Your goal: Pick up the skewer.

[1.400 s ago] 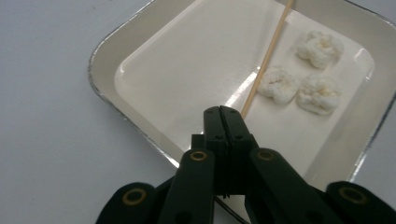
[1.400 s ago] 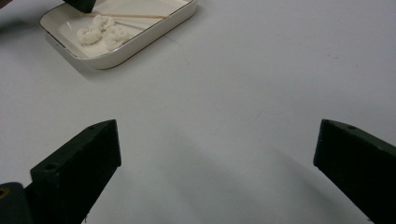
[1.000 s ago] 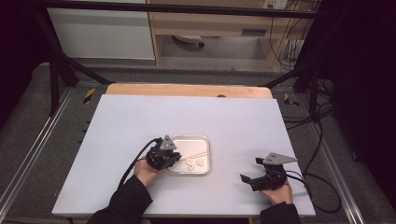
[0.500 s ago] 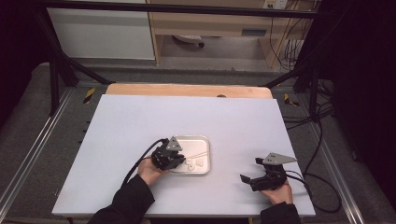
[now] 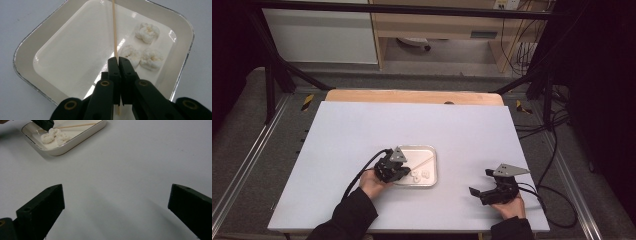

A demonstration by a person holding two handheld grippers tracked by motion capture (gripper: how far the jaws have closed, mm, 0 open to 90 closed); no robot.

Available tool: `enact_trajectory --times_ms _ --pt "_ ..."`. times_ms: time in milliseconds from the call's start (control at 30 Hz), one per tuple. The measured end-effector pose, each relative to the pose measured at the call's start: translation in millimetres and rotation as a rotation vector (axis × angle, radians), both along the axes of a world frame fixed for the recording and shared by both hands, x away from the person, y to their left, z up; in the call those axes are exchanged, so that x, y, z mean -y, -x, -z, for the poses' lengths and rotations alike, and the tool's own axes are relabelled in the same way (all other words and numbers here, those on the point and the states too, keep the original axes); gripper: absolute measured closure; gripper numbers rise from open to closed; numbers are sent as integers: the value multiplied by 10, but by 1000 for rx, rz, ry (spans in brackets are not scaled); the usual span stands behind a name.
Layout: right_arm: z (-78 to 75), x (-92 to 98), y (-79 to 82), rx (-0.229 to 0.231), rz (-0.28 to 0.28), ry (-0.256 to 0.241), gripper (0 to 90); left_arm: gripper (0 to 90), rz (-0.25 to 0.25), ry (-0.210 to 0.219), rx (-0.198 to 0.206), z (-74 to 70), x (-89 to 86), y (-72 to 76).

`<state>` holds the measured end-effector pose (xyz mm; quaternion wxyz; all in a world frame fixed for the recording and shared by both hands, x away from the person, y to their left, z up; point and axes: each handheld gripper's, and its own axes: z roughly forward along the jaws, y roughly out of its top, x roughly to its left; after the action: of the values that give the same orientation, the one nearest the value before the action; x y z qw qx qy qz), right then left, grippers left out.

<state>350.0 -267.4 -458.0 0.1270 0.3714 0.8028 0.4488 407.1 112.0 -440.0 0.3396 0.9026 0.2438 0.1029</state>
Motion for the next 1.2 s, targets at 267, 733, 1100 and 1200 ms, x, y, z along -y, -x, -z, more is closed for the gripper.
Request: enact_trajectory --times_ms 267,733,1100,1200 --pt "-3 -2 3 0 1 -4 12 886 -11 26 25 -70 -52 43" --pt "-75 -125 17 48 -31 64 12 886 -48 45 36 -184 -184 165" --pt "-212 -391 46 130 -104 171 13 886 -44 50 38 -251 -179 249" --pt "-255 -459 48 153 -116 196 15 886 -41 51 40 -270 -172 273"
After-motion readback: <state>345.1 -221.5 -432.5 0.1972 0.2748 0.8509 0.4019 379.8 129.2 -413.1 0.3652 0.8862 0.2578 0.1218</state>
